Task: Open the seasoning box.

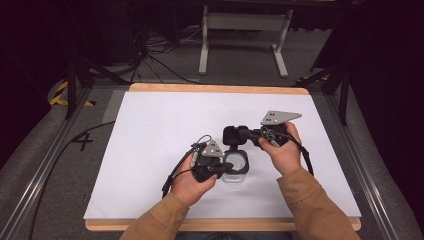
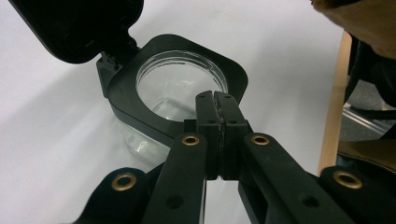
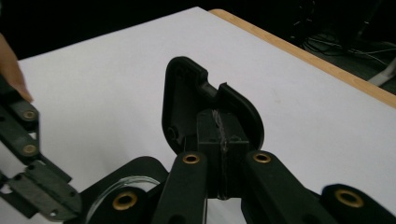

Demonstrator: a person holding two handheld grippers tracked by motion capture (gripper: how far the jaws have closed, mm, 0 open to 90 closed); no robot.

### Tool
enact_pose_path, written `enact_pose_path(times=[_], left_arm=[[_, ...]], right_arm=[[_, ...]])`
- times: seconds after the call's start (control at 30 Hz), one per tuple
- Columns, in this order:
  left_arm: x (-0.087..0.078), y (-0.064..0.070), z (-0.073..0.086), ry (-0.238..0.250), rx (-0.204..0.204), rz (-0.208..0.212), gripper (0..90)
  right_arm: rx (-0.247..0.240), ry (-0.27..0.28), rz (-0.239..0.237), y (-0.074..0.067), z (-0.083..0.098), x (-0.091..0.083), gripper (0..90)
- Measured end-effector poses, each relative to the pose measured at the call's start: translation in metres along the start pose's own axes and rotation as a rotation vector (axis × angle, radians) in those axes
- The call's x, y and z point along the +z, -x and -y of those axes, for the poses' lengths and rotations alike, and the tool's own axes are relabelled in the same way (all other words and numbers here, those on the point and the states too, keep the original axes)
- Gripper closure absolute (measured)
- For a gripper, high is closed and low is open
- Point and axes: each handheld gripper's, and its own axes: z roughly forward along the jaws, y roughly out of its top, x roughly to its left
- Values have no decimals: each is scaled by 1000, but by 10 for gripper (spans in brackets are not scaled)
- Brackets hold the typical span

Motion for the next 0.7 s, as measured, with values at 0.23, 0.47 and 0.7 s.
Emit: enact_pose_path(times=[0.23,0.47,0.7], left_arm=[[0,0,0,6,0,3,900],[0,-2,0,2,-3,15,900],[-1,-1,0,1,13,2,897]], right_arm=[[1,-5,2,1,0,2,900],[-1,-6,3,1,-1,1,900],[0,-7,-2,0,-1,0,897]])
